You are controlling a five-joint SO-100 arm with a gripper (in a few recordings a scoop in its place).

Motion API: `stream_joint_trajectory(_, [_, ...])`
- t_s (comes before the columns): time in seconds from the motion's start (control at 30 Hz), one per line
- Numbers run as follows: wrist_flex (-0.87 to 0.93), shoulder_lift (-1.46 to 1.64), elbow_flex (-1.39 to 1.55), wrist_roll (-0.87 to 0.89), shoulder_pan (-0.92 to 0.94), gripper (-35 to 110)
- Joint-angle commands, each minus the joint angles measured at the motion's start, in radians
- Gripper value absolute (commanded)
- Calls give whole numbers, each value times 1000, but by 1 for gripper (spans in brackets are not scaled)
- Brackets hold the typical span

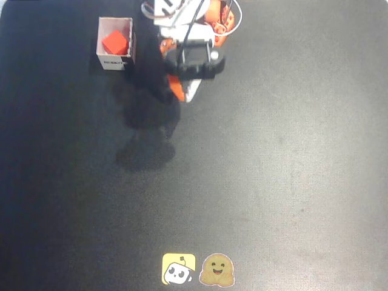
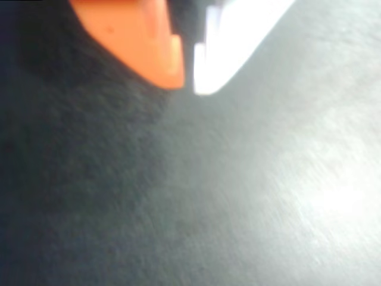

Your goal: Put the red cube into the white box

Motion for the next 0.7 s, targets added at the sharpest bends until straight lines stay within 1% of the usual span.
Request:
stream_joint_trajectory(0.0, [-12, 21, 17, 38, -32, 0])
stream_joint_trajectory(0.1, [-48, 21, 52, 98, -52, 0])
stream_joint_trajectory(0.4, [-212, 21, 253, 124, -55, 0])
stream_joint_trajectory(0.53, [-193, 23, 256, 135, -55, 0])
stream_joint_trajectory(0.67, [-74, 23, 256, 161, -49, 0])
